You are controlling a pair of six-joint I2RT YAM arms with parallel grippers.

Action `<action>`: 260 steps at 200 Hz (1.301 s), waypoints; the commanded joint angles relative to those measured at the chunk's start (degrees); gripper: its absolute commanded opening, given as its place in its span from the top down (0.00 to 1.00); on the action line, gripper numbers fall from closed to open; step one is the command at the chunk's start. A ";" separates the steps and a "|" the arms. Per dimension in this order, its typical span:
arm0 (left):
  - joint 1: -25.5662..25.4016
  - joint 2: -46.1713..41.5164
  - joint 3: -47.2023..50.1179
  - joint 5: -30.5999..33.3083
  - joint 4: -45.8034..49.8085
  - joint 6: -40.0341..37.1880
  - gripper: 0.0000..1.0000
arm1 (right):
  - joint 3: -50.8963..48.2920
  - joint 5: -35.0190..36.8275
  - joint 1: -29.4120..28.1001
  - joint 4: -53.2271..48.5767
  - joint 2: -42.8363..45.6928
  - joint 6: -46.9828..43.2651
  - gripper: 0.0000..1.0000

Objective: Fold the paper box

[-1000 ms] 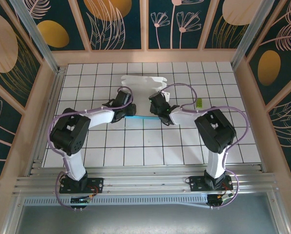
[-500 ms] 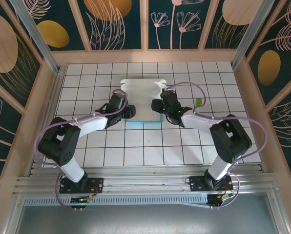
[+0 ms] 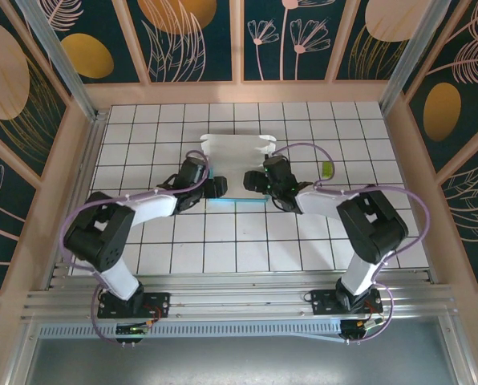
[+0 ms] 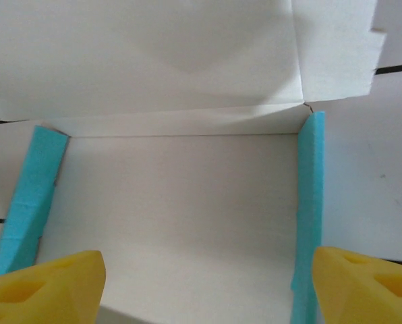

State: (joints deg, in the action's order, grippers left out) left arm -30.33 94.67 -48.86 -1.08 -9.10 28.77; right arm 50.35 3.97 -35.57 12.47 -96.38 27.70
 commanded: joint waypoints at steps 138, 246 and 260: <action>18.77 -2.44 -19.04 -23.44 17.88 -28.70 0.31 | 14.69 -42.44 25.91 -15.66 -0.91 -31.46 0.20; 19.25 14.77 -35.01 -34.28 24.95 -39.91 0.18 | 21.92 -46.96 24.47 -13.13 -8.56 -38.65 0.44; 19.25 16.36 -36.87 -33.08 26.77 -40.11 0.19 | 22.74 -46.54 23.98 -13.87 -9.23 -39.45 0.49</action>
State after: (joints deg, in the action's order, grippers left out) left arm -11.25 108.55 -81.73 -32.03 14.11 -7.97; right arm 70.30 -41.23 -10.66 -0.51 -104.36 -8.88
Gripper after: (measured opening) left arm 0.820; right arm 0.543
